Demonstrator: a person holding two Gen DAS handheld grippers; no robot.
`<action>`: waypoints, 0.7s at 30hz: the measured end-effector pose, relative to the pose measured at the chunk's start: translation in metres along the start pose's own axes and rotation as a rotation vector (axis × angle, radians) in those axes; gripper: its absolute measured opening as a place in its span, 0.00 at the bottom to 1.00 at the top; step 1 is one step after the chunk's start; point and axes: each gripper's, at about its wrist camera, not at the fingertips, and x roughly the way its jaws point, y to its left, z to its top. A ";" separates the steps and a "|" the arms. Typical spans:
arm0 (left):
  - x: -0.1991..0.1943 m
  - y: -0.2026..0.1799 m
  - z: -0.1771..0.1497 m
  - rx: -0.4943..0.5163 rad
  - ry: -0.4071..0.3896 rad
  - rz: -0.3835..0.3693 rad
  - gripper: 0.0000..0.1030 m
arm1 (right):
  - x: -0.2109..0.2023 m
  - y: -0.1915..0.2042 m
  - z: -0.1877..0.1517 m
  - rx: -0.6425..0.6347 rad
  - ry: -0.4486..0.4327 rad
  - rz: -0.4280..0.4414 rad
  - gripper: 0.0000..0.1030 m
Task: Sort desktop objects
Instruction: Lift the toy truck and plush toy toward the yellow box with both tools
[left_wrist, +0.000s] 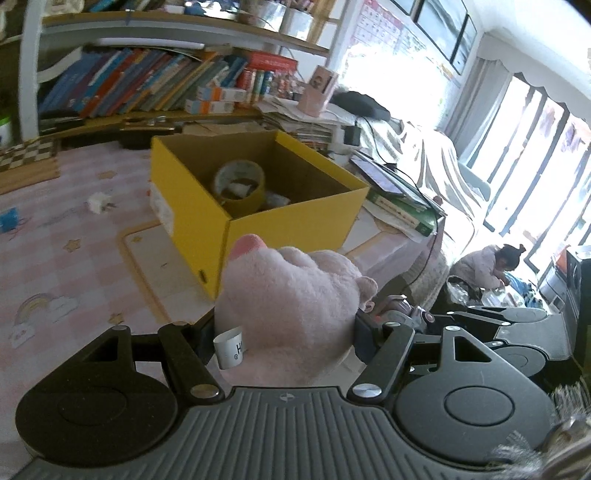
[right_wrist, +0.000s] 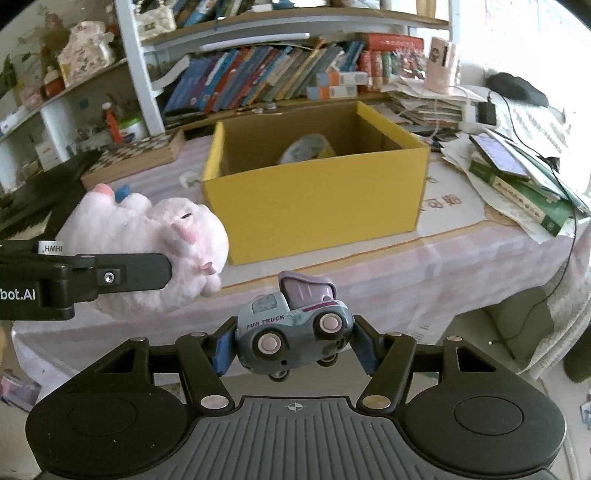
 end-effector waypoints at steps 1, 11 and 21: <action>0.004 -0.004 0.003 0.006 0.001 -0.004 0.66 | 0.001 -0.005 0.002 0.005 0.001 -0.003 0.62; 0.040 -0.035 0.037 0.069 -0.022 -0.025 0.66 | 0.013 -0.048 0.026 0.018 -0.024 -0.011 0.62; 0.053 -0.045 0.082 0.043 -0.138 0.023 0.66 | 0.024 -0.077 0.078 -0.058 -0.117 0.058 0.62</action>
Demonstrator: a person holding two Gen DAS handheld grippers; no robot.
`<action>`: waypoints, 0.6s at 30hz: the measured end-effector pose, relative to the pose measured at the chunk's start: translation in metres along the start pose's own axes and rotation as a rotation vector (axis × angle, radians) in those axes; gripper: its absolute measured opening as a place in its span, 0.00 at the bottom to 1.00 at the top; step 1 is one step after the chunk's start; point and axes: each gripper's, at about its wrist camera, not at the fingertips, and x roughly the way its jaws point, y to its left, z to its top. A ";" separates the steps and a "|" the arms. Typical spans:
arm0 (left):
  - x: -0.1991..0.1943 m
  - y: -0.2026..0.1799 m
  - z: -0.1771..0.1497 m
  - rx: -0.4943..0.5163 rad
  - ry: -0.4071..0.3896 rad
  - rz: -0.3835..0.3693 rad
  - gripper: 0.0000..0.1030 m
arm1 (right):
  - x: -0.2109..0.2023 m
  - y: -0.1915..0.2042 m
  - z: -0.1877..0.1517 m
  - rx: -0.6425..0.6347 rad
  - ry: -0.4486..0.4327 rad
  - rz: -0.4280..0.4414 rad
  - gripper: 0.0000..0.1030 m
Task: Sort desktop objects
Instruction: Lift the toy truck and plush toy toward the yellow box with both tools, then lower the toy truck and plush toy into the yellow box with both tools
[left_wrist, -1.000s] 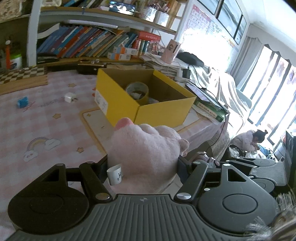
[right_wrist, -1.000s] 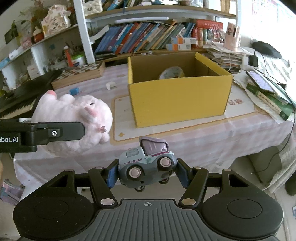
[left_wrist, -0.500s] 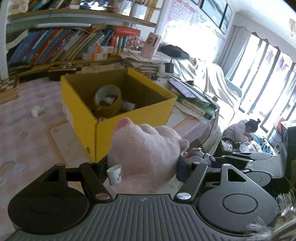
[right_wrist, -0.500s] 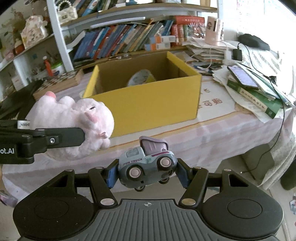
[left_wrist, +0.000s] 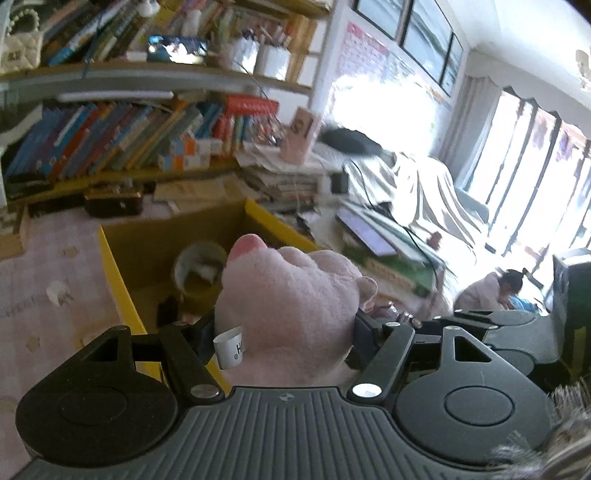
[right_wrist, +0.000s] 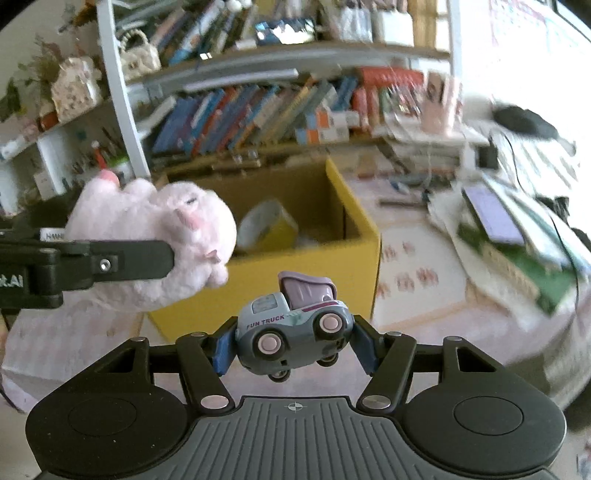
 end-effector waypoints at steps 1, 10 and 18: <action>0.002 0.000 0.004 -0.003 -0.011 0.015 0.66 | 0.002 -0.002 0.008 -0.013 -0.018 0.011 0.62; 0.036 0.013 0.044 0.004 -0.054 0.164 0.66 | 0.044 -0.013 0.060 -0.145 -0.095 0.103 0.62; 0.094 0.031 0.058 0.089 0.053 0.255 0.66 | 0.107 -0.013 0.086 -0.290 -0.007 0.171 0.62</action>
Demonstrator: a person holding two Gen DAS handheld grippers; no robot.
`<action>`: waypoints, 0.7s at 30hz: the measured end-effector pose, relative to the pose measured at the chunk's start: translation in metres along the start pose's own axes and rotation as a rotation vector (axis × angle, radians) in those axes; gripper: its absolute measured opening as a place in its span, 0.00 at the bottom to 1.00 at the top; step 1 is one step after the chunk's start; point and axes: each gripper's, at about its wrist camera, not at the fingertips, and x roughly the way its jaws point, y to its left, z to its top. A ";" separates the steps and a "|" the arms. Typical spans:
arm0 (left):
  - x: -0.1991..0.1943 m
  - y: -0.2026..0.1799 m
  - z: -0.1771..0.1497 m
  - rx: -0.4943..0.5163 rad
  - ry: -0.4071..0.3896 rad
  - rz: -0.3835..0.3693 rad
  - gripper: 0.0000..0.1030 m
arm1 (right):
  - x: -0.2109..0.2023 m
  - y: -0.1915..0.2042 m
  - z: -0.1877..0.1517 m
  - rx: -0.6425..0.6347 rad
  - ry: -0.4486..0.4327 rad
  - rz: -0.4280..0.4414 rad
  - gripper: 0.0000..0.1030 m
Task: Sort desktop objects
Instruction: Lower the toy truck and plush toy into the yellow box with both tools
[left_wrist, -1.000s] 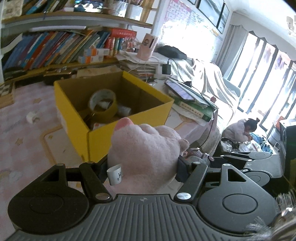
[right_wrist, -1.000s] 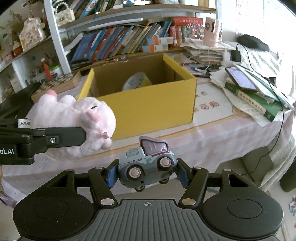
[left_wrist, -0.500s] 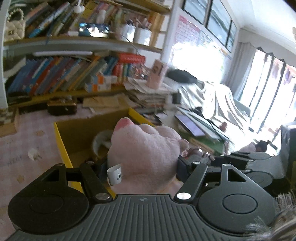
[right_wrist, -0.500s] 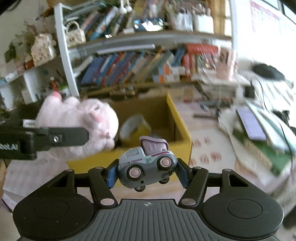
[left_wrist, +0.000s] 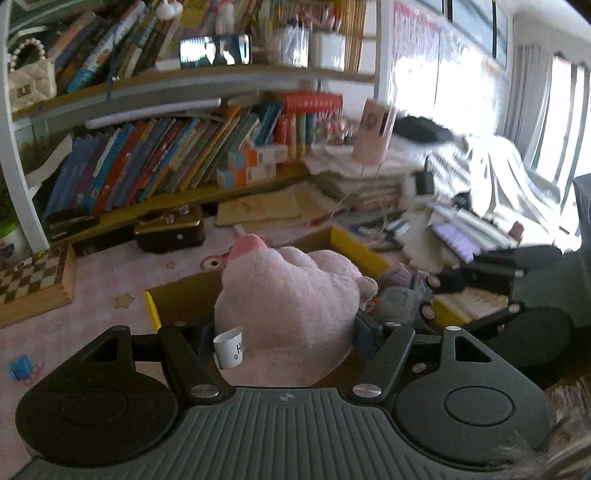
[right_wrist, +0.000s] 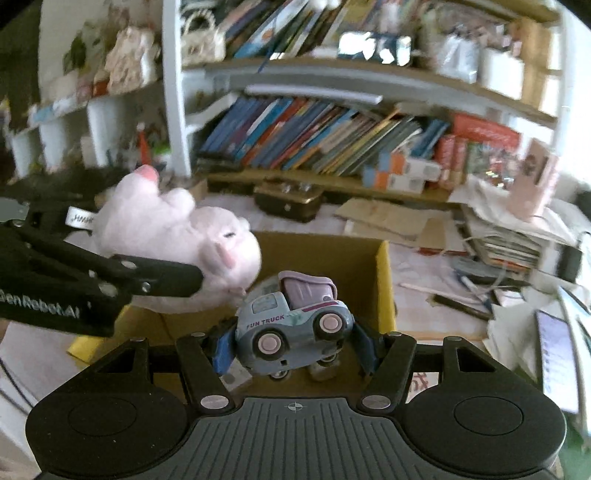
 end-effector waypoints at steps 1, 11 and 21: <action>0.008 -0.001 -0.002 0.008 0.017 0.008 0.66 | 0.009 -0.001 0.001 -0.019 0.021 0.010 0.62; 0.076 0.003 -0.004 0.093 0.195 0.037 0.67 | 0.079 0.009 0.002 -0.299 0.247 0.051 0.62; 0.094 0.009 -0.004 0.072 0.278 0.011 0.77 | 0.096 0.022 0.000 -0.499 0.364 0.082 0.62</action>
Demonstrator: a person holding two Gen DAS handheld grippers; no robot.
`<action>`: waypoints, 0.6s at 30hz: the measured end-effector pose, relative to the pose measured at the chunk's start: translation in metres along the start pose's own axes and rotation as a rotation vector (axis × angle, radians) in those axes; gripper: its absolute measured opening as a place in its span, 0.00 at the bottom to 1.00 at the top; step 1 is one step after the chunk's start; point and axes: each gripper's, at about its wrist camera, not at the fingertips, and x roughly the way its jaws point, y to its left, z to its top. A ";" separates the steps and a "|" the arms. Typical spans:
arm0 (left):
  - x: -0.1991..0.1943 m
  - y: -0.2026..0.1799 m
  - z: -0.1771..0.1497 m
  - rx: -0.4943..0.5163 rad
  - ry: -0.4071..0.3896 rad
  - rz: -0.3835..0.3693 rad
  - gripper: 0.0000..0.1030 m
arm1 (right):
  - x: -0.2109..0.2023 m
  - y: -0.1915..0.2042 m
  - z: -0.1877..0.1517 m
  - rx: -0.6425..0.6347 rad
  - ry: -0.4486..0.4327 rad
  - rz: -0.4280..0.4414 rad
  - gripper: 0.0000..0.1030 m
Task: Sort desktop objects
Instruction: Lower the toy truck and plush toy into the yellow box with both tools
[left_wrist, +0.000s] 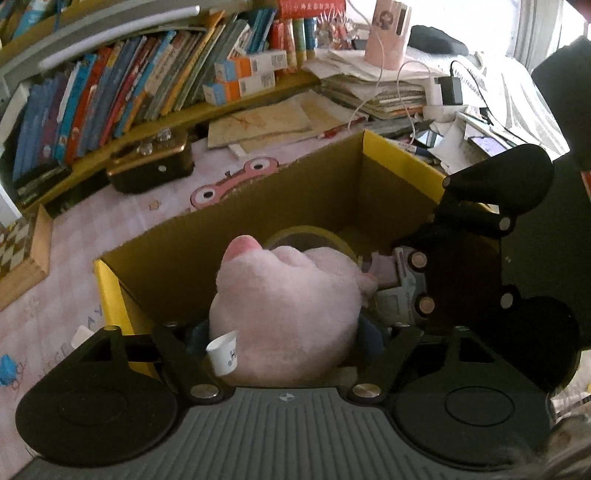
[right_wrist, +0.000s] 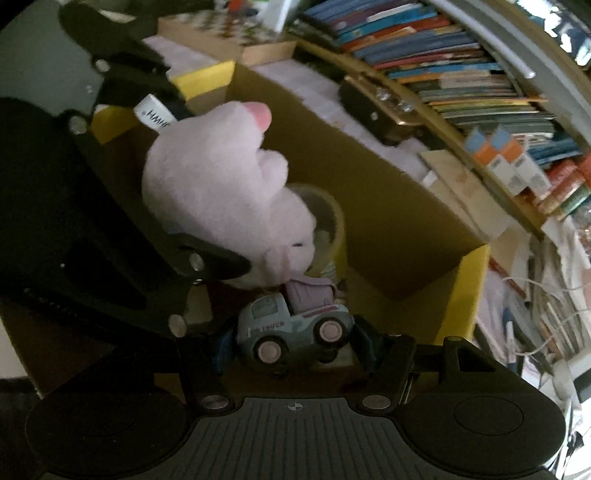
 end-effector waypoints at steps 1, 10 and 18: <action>0.001 -0.001 0.000 0.004 0.005 0.006 0.79 | 0.000 0.000 0.000 -0.001 0.002 0.005 0.62; -0.023 -0.005 -0.005 0.013 -0.114 0.092 0.85 | -0.012 -0.010 -0.001 0.068 -0.063 0.018 0.75; -0.088 0.003 -0.006 -0.069 -0.307 0.151 0.96 | -0.063 -0.025 -0.007 0.228 -0.271 -0.031 0.78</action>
